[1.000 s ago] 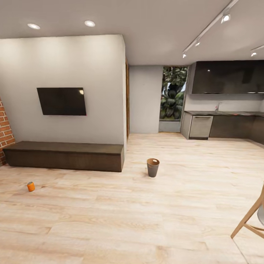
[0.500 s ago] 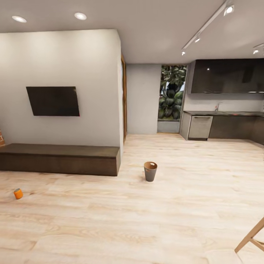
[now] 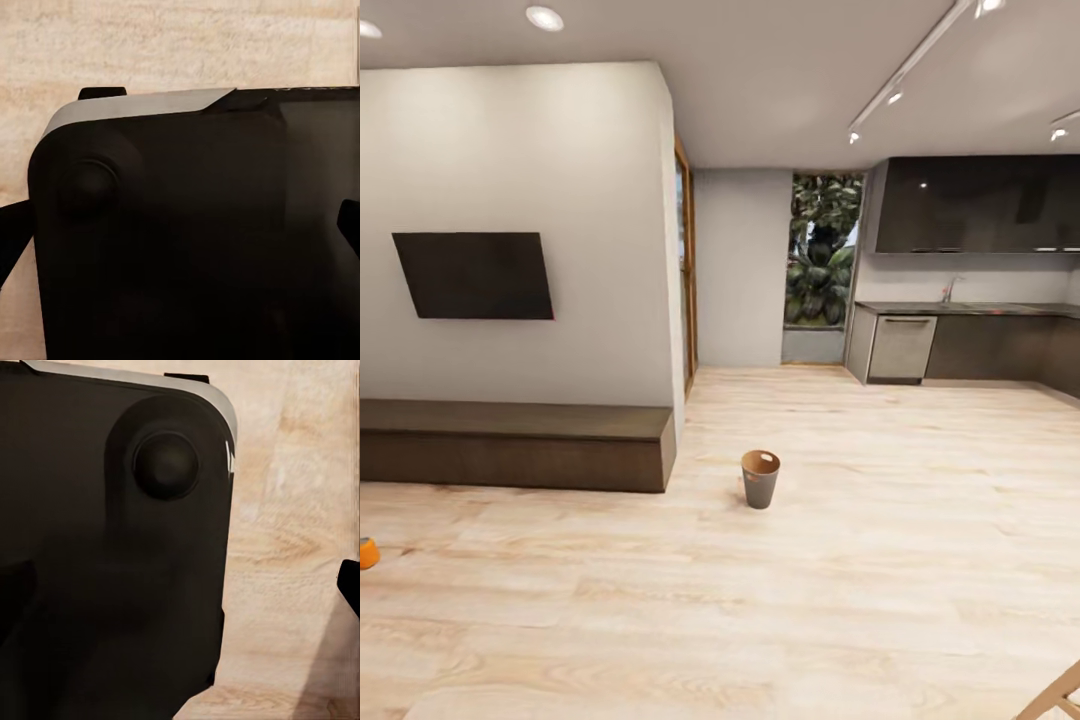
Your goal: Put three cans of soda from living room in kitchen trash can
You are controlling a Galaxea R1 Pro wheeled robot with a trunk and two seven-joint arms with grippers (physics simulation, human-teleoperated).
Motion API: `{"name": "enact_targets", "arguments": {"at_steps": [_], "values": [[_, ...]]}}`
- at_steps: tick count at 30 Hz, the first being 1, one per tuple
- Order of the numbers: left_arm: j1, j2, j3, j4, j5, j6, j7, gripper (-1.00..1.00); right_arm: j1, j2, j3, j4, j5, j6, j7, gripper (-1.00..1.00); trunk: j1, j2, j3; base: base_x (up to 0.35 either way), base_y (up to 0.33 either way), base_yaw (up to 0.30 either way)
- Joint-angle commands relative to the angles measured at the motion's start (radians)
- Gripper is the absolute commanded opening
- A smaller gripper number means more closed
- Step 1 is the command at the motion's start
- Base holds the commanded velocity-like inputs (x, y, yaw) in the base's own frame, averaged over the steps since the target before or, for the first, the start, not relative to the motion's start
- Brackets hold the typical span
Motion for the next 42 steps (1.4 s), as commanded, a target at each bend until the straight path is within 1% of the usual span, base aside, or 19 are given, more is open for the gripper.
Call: {"name": "enact_targets", "arguments": {"at_steps": [1, 19, 42], "values": [[0.0, 0.0, 0.0, 0.0, 0.0, 0.0, 0.0, 1.0, 0.0, 0.0, 0.0, 0.0, 0.0, 0.0, 0.0, 1.0, 0.0, 0.0, 0.0, 0.339, -0.116, 0.0], [0.0, 0.0, 0.0, 0.0, 0.0, 0.0, 0.0, 1.0, 0.0, -0.001, 0.0, 0.003, 0.0, 0.0, 0.0, 1.0, 0.0, 0.0, 0.0, 0.339, -0.114, 0.005], [0.0, 0.0, 0.0, 0.0, 0.0, 0.0, 0.0, 1.0, 0.001, -0.001, 0.0, 0.004, 0.0, 0.0, 0.0, 1.0, 0.0, 0.0, -0.006, 0.339, -0.125, 0.085]]}}
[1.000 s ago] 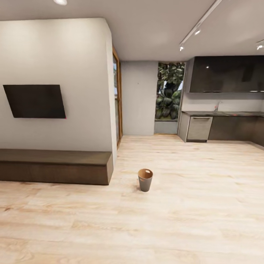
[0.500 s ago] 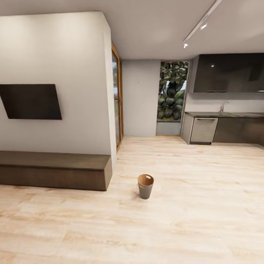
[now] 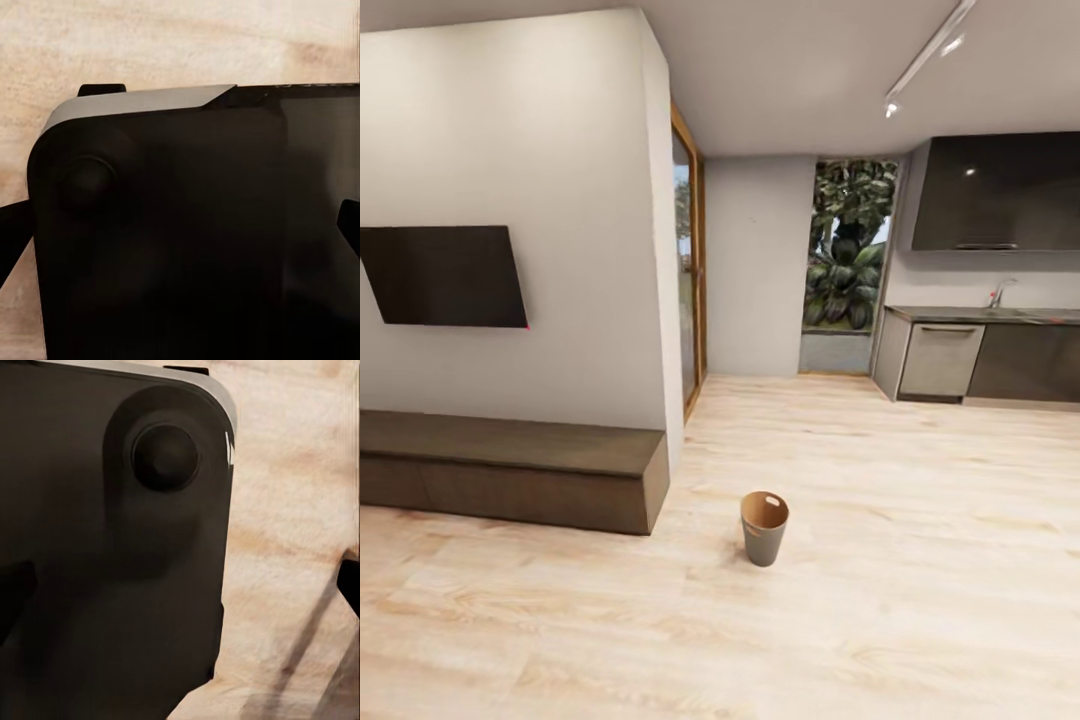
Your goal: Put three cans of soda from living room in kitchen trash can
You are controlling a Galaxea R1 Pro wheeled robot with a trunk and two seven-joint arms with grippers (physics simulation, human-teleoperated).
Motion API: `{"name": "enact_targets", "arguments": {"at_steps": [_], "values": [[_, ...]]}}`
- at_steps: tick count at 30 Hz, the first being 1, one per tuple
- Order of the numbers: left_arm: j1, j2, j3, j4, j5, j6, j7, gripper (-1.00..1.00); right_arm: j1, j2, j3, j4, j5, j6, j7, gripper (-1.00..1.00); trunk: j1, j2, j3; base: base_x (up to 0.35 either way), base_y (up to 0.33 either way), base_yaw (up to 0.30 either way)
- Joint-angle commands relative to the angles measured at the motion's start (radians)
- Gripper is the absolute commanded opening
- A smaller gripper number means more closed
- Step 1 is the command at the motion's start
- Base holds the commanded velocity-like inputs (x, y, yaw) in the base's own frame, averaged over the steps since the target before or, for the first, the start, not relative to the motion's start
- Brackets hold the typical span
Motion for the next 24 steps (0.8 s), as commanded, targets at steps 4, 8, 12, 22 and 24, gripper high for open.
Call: {"name": "enact_targets", "arguments": {"at_steps": [4, 8, 12, 22, 24], "values": [[0.0, 0.0, 0.001, 0.0, 0.0, 0.0, 0.0, 1.0, 0.0, 0.0, 0.0, 0.0, 0.0, 0.0, 0.0, 1.0, 0.0, 0.0, -0.002, 0.339, -0.164, 0.09], [0.0, 0.0, 0.001, 0.0, 0.0, 0.0, 0.0, 1.0, 0.0, 0.0, 0.0, 0.001, 0.0, 0.0, 0.0, 1.0, 0.0, 0.0, -0.002, 0.337, -0.173, 0.024], [0.0, 0.0, 0.001, 0.0, 0.0, 0.0, 0.0, 1.0, 0.0, 0.0, 0.0, 0.001, 0.0, 0.0, 0.0, 1.0, 0.0, 0.0, -0.002, 0.334, -0.176, 0.005], [0.0, 0.0, 0.002, 0.0, 0.0, -0.001, 0.0, 1.0, 0.0, 0.0, 0.0, 0.001, 0.0, -0.001, 0.0, 1.0, 0.0, 0.0, -0.003, 0.334, -0.177, 0.021], [0.0, 0.0, 0.002, 0.0, 0.001, -0.001, 0.0, 1.0, 0.0, 0.0, 0.0, 0.001, 0.0, -0.001, 0.0, 1.0, 0.0, 0.0, -0.004, 0.334, -0.177, 0.071]]}}
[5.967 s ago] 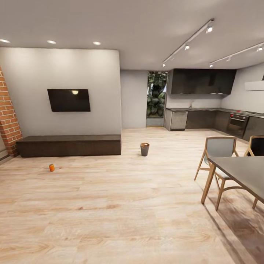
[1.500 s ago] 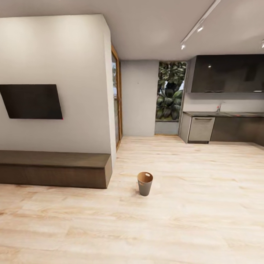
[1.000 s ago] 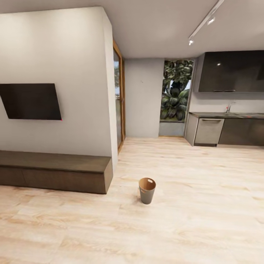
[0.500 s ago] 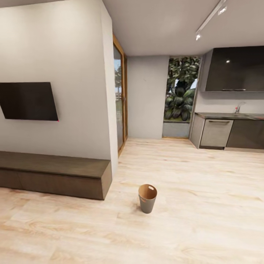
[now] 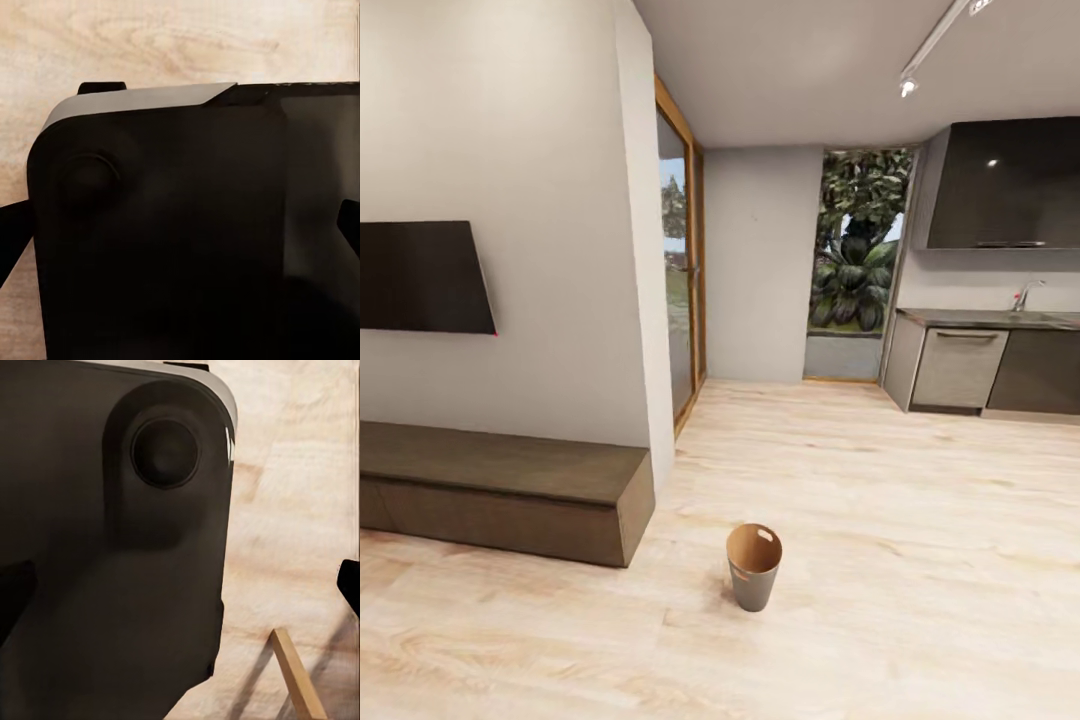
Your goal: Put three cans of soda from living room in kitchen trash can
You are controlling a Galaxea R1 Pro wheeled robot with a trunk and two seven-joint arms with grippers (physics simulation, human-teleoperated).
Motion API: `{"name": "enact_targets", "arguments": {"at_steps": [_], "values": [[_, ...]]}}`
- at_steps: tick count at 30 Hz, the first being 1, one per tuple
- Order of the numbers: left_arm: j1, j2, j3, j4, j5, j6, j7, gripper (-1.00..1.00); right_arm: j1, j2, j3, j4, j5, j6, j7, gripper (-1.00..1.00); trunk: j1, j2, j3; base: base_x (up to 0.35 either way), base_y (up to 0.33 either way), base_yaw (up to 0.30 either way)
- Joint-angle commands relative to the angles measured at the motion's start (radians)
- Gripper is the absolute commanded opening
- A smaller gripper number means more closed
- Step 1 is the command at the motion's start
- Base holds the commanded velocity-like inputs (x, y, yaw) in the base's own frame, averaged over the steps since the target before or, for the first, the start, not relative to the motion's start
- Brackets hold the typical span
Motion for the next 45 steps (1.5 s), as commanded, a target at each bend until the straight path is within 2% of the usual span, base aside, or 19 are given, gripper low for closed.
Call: {"name": "enact_targets", "arguments": {"at_steps": [1, 32, 45], "values": [[0.0, 0.0, 0.0, 0.0, 0.0, 0.0, 0.0, 1.0, 0.0, 0.0, 0.0, 0.0, 0.0, 0.0, 0.0, 1.0, 0.0, 0.0, 0.0, 0.334, -0.177, 0.075], [0.0, 0.0, 0.0, 0.0, 0.0, 0.001, 0.0, 1.0, 0.001, -0.009, 0.0, 0.0, 0.001, 0.0, 0.0, 1.0, 0.0, 0.0, -0.009, 0.308, -0.209, 0.083], [0.0, 0.001, 0.0, 0.0, 0.0, 0.0, 0.0, 1.0, 0.001, -0.009, 0.0, 0.0, 0.0, 0.0, -0.001, 1.0, 0.0, 0.0, -0.009, 0.289, -0.158, 0.178]]}}
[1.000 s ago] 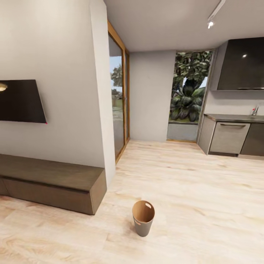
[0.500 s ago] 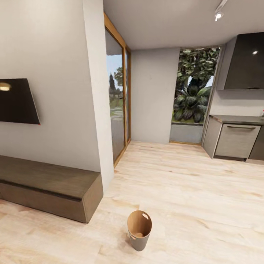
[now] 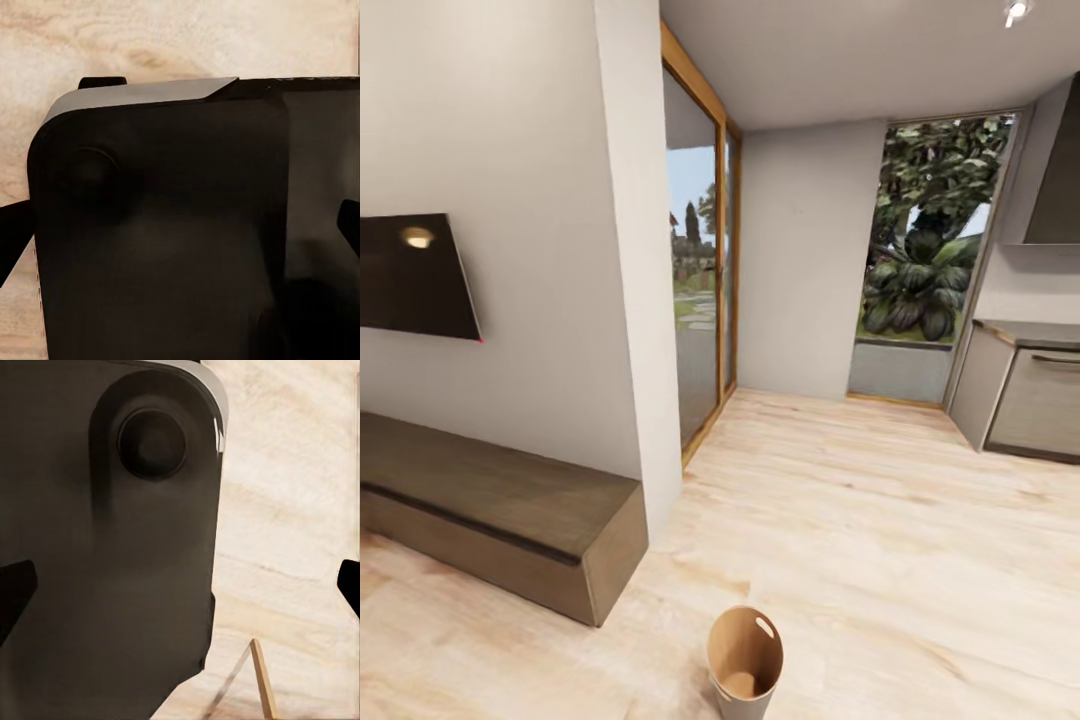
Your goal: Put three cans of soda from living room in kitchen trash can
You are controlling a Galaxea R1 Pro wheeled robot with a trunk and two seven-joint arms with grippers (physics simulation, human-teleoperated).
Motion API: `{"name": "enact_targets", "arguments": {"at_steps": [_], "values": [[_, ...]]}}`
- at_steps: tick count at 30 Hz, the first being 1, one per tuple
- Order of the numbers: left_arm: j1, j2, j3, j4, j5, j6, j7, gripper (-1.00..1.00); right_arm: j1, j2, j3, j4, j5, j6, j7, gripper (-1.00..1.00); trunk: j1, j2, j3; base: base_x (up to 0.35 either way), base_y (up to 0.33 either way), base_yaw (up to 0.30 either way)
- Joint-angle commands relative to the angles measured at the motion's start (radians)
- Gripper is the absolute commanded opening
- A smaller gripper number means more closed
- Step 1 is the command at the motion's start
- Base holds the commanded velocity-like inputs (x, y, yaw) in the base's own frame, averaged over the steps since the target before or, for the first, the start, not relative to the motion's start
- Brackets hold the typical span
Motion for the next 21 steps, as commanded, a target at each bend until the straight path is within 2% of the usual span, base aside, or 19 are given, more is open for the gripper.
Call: {"name": "enact_targets", "arguments": {"at_steps": [1, 8, 21], "values": [[0.0, 0.0, 0.0, 0.0, 0.0, 0.0, 0.0, 1.0, 0.0, 0.0, 0.0, 0.0, 0.0, 0.0, 0.0, 1.0, 0.0, 0.0, 0.0, 0.243, -0.081, 0.229], [0.0, 0.0, 0.0, 0.0, 0.0, 0.0, 0.0, 1.0, 0.0, 0.0, 0.0, 0.0, -0.001, -0.001, 0.0, 1.0, 0.0, 0.0, -0.003, 0.052, -0.015, 0.201], [0.0, 0.0, 0.001, 0.0, 0.0, 0.0, 0.0, 1.0, 0.0, -0.016, -0.001, 0.0, 0.0, -0.001, 0.0, 1.0, 0.0, 0.0, -0.003, 0.001, 0.0, 0.012]]}}
